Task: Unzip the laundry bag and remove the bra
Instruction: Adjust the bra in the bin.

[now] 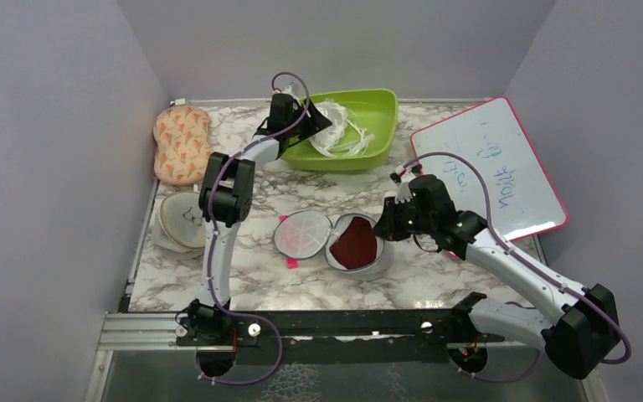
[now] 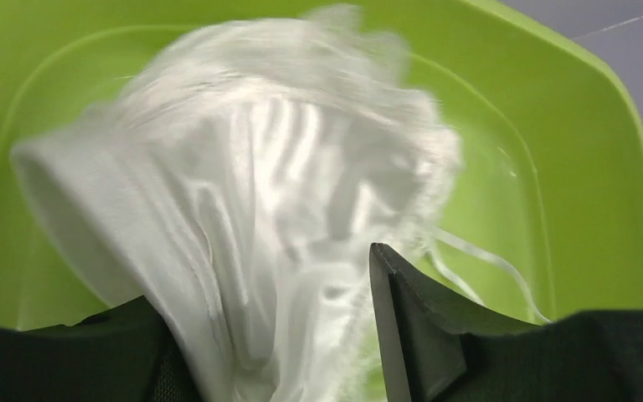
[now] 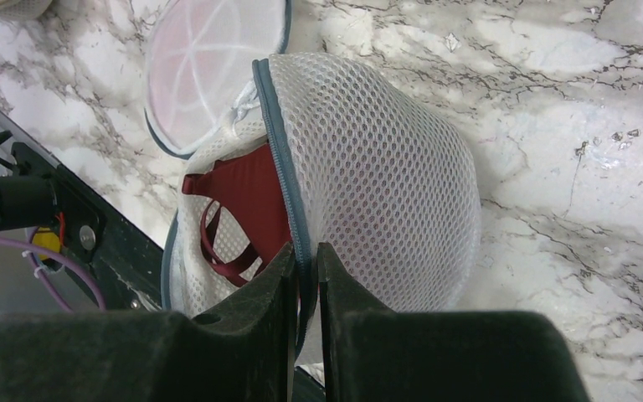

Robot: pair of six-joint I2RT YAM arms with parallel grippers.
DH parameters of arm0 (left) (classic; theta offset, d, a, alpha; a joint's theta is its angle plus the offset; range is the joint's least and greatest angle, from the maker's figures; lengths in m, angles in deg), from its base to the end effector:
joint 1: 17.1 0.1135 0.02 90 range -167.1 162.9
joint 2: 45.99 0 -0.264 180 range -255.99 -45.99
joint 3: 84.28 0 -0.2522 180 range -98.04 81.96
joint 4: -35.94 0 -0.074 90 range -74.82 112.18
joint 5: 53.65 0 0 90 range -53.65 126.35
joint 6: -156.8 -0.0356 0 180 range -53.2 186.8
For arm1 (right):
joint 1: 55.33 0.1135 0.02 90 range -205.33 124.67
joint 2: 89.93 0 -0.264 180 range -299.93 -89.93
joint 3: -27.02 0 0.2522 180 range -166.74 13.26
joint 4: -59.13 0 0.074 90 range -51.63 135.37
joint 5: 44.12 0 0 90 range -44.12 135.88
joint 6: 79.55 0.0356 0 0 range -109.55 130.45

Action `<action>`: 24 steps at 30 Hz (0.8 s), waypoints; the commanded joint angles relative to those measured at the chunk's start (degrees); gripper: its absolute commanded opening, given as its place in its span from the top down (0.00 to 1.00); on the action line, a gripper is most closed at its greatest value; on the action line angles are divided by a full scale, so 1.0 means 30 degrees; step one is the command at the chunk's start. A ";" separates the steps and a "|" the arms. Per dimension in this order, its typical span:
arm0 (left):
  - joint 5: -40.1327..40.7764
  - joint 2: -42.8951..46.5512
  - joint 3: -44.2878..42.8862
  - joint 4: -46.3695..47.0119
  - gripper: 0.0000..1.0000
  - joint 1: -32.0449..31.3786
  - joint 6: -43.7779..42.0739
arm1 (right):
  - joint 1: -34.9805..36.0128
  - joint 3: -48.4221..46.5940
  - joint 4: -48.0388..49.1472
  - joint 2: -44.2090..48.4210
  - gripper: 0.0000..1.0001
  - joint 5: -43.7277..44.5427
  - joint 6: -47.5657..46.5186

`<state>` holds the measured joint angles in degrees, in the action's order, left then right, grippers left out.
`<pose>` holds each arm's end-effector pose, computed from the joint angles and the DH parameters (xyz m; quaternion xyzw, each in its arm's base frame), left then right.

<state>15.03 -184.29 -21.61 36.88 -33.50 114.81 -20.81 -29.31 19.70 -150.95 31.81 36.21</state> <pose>0.5271 -0.1686 0.1622 -0.1172 0.8036 -0.4285 0.3960 0.1775 0.1326 0.2483 -0.1174 0.9077 0.2918 0.2779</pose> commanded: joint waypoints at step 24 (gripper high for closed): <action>0.0366 1.3347 0.8498 -0.3698 0.24 -0.2215 -0.7416 | 0.0065 -0.0316 -0.0041 -0.0082 0.87 0.0417 -0.0438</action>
<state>18.09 -152.22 -0.80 25.29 -37.35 96.80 -20.81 -29.31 19.63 -150.95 31.68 36.23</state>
